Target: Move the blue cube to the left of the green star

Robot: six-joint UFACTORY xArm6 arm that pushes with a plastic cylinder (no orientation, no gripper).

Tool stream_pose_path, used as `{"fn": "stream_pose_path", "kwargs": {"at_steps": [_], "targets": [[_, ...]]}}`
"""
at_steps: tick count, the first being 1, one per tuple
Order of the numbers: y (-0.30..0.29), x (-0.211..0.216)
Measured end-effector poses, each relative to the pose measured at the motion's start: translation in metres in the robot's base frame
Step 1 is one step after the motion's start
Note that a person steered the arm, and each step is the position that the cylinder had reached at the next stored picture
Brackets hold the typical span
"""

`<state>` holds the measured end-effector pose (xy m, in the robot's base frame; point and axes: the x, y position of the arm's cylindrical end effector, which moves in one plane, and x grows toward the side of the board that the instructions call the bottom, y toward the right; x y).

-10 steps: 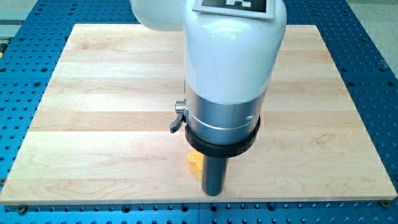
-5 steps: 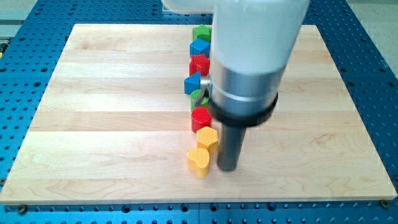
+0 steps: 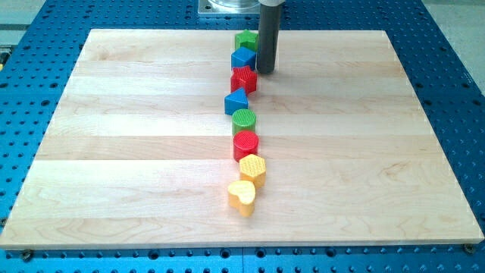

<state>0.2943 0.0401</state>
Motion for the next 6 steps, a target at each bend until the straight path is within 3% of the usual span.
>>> {"fn": "stream_pose_path", "kwargs": {"at_steps": [3, 5, 6], "targets": [[-0.038, -0.003], [-0.112, 0.025], [-0.128, -0.010]]}}
